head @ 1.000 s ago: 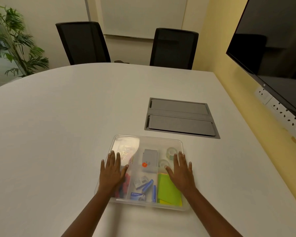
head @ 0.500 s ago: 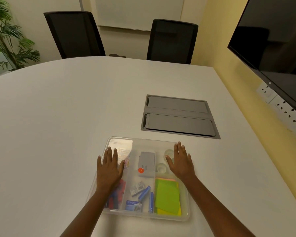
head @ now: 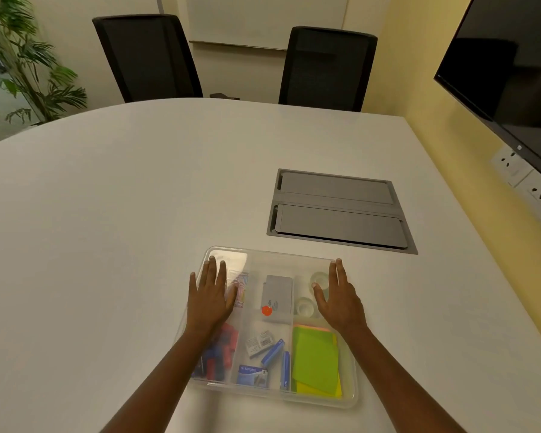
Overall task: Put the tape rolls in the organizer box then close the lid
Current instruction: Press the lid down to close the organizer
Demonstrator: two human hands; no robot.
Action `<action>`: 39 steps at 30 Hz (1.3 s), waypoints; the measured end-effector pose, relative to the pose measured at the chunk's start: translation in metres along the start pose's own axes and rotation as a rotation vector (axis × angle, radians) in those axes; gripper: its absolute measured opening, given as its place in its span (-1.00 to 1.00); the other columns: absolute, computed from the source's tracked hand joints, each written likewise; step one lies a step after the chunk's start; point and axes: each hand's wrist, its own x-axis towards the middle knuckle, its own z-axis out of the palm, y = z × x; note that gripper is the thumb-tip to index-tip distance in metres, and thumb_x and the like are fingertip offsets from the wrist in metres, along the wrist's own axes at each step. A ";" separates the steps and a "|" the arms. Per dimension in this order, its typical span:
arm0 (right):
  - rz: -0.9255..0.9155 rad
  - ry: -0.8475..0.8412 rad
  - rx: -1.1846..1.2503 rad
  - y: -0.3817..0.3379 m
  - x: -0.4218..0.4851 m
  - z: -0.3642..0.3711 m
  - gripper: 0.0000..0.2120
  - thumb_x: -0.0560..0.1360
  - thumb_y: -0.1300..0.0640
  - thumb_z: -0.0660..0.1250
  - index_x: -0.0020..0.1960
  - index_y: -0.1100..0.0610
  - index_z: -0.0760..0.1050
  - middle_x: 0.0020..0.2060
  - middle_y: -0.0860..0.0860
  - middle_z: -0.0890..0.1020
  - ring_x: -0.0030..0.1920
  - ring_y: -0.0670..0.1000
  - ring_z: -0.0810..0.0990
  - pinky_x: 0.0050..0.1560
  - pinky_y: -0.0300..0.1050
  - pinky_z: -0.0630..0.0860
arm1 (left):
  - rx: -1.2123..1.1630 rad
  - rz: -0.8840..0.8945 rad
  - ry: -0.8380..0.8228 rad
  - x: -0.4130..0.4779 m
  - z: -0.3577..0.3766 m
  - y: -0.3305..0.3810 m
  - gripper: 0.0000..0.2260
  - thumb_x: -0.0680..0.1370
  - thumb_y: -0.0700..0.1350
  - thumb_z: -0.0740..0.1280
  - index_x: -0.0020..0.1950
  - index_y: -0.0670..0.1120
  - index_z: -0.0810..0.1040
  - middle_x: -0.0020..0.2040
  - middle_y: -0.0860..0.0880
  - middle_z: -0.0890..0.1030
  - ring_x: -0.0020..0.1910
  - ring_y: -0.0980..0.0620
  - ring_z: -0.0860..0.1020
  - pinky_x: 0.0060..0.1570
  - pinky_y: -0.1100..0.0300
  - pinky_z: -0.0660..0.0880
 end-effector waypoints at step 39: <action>-0.092 -0.110 -0.176 -0.069 0.016 0.024 0.16 0.06 -0.35 -0.80 0.48 0.13 -0.13 0.51 0.16 -0.01 0.51 0.16 -0.06 0.50 0.08 -0.08 | 0.055 0.091 -0.024 0.036 -0.006 0.003 -0.31 0.51 0.28 -0.28 0.32 -0.06 0.41 0.25 -0.37 0.48 0.17 -0.39 0.48 0.03 -0.29 0.46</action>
